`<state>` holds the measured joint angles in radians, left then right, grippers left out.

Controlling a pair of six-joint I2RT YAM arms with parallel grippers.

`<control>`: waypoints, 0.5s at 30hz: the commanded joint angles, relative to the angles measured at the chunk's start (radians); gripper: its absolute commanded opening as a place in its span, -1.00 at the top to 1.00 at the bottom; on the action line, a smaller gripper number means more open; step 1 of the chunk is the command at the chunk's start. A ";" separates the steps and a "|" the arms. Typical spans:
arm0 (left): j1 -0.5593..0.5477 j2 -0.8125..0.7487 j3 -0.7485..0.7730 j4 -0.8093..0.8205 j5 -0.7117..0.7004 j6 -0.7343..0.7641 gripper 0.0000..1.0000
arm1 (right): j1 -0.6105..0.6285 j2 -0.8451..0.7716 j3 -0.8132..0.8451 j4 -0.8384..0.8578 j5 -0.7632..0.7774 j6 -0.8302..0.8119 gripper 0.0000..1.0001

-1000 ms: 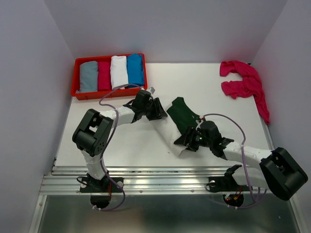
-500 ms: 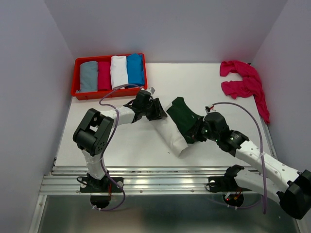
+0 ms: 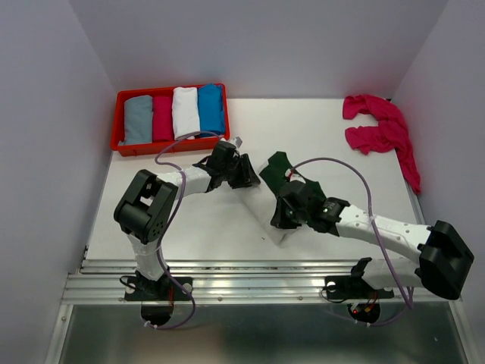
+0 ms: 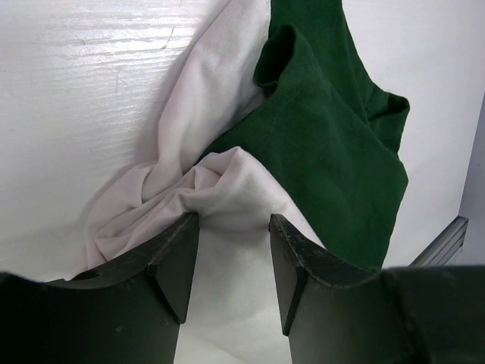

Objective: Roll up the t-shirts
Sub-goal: Roll the T-shirt to the center of the board.

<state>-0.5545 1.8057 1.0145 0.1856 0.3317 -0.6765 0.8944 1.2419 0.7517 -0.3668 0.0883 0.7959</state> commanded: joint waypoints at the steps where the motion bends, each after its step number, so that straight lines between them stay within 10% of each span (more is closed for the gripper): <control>1: 0.005 -0.002 -0.001 -0.049 -0.026 0.051 -0.08 | -0.020 0.005 -0.005 -0.024 0.135 -0.032 0.67; 15: 0.025 0.001 -0.030 -0.063 -0.036 0.084 -0.07 | -0.029 0.073 -0.135 0.051 0.183 -0.046 0.74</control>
<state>-0.5400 1.8057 1.0138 0.1635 0.3290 -0.6323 0.8696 1.3090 0.6514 -0.3271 0.2485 0.7631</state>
